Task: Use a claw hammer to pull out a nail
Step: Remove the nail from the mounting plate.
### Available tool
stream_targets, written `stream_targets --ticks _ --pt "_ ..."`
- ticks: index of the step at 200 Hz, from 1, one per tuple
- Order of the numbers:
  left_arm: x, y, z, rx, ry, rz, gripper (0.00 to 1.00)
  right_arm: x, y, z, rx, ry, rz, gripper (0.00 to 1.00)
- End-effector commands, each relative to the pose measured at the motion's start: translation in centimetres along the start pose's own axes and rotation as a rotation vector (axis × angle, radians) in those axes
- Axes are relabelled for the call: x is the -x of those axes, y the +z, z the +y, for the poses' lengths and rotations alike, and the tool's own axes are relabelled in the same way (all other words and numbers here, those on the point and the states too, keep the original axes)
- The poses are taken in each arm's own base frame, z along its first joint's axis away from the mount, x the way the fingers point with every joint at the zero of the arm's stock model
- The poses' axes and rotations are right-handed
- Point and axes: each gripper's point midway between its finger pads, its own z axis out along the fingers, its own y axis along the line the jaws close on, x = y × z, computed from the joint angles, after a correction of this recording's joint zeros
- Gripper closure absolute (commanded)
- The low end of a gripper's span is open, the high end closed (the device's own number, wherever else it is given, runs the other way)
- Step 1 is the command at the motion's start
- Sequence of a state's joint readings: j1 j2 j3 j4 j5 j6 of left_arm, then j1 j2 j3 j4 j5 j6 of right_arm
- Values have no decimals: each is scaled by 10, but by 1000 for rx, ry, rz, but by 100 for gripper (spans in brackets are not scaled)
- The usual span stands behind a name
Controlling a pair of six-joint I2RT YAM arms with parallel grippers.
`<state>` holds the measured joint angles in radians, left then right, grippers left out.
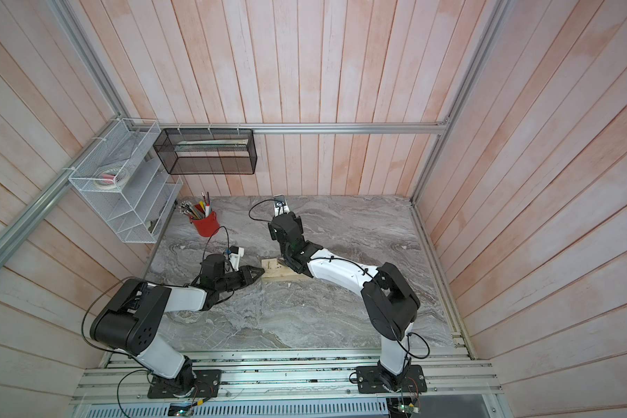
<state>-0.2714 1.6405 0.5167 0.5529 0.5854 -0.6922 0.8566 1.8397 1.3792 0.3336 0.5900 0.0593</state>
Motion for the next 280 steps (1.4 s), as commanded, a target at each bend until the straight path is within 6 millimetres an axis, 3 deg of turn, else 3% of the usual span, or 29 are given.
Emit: stream_targets --ticks 1,27,78,116,212,280 --pt "7 1 2 45 37 -11 65 40 -4 4 5 55 -117 100" --pt "12 -1 3 65 48 -24 60 43 -9 9 31 47 -149 100" --pt "14 5 2 56 45 -10 60 53 -19 19 64 21 -201 100" --pt "16 8 2 49 46 -4 60 46 -19 17 63 43 -211 100" --pt "9 15 5 42 39 40 61 27 -33 -19 60 229 -264 100" --pt "2 18 11 61 40 68 62 14 -36 -29 65 262 -252 100"
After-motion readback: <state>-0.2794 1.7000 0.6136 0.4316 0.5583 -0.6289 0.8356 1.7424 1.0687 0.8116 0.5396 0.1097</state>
